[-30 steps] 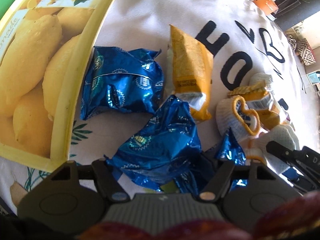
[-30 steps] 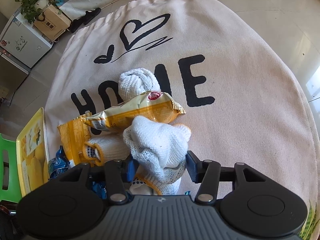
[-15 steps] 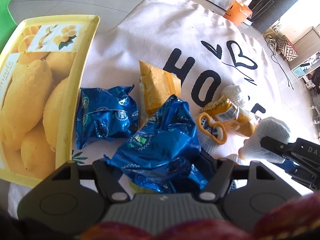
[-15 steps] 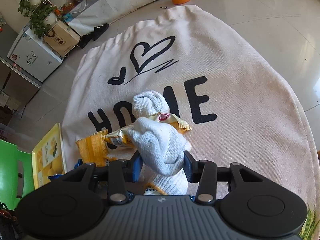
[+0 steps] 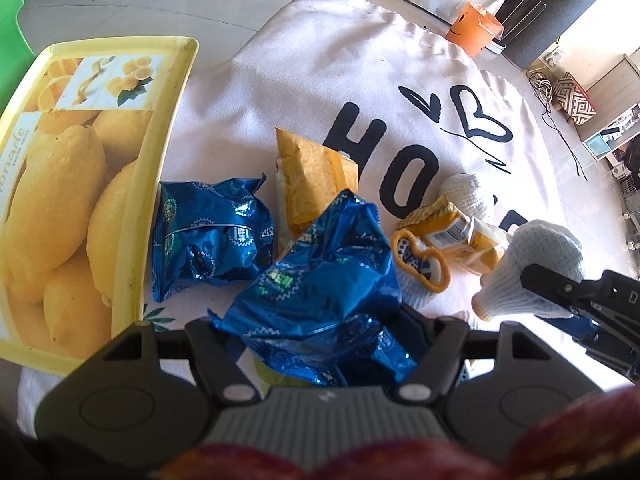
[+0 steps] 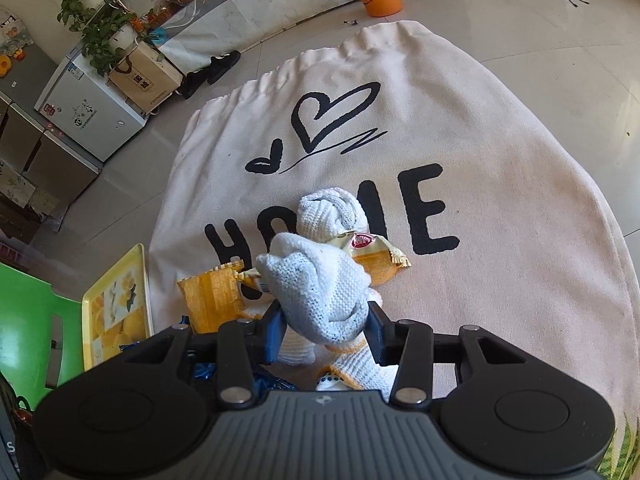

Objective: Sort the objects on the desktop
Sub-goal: 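Carry the white glove with the right tool toward the yellow lemonade tray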

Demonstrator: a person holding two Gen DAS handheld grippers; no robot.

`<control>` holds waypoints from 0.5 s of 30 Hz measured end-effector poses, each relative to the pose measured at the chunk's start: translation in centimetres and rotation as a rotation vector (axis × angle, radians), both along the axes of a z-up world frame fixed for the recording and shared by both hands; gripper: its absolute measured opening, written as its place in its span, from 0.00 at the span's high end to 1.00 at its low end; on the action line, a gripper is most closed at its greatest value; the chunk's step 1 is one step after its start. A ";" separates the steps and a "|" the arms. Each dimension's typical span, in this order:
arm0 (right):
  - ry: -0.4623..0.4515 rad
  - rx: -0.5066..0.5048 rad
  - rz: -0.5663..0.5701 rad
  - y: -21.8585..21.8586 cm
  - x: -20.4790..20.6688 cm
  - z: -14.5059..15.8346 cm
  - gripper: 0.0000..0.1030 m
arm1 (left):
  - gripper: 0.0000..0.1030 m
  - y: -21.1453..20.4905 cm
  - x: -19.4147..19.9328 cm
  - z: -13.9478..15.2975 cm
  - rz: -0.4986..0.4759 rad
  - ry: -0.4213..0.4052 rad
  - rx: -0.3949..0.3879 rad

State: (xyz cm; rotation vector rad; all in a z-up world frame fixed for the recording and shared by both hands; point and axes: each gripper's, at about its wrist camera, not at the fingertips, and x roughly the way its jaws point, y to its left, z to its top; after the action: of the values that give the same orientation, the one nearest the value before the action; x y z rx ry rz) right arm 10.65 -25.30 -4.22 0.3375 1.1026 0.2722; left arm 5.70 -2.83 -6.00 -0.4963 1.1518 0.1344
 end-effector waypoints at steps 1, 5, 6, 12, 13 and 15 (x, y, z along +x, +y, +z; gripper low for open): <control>-0.003 0.002 0.003 0.2 0.0 0.1 0.58 | 0.31 0.0 0.0 0.1 0.000 -0.004 0.001; -0.016 -0.002 0.019 1.0 -0.1 0.3 0.58 | 0.31 0.2 -0.1 0.2 0.003 -0.007 0.003; -0.020 -0.001 0.024 1.1 -0.1 0.4 0.58 | 0.31 0.3 -0.1 0.3 0.006 -0.006 0.000; -0.042 0.015 0.052 2.4 -0.2 0.8 0.58 | 0.31 0.9 -0.2 0.5 0.034 -0.012 0.006; -0.046 0.018 0.057 2.6 -0.2 0.9 0.58 | 0.31 1.0 -0.3 0.6 0.037 -0.013 0.011; -0.056 0.018 0.075 3.4 -0.2 1.0 0.58 | 0.31 1.3 -0.4 0.6 0.046 -0.015 0.018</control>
State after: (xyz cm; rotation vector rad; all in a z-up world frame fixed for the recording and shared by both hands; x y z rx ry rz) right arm 10.47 -21.91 -3.21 0.3029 1.0600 0.3564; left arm 5.34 -1.49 -5.37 -0.5070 1.1241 0.1810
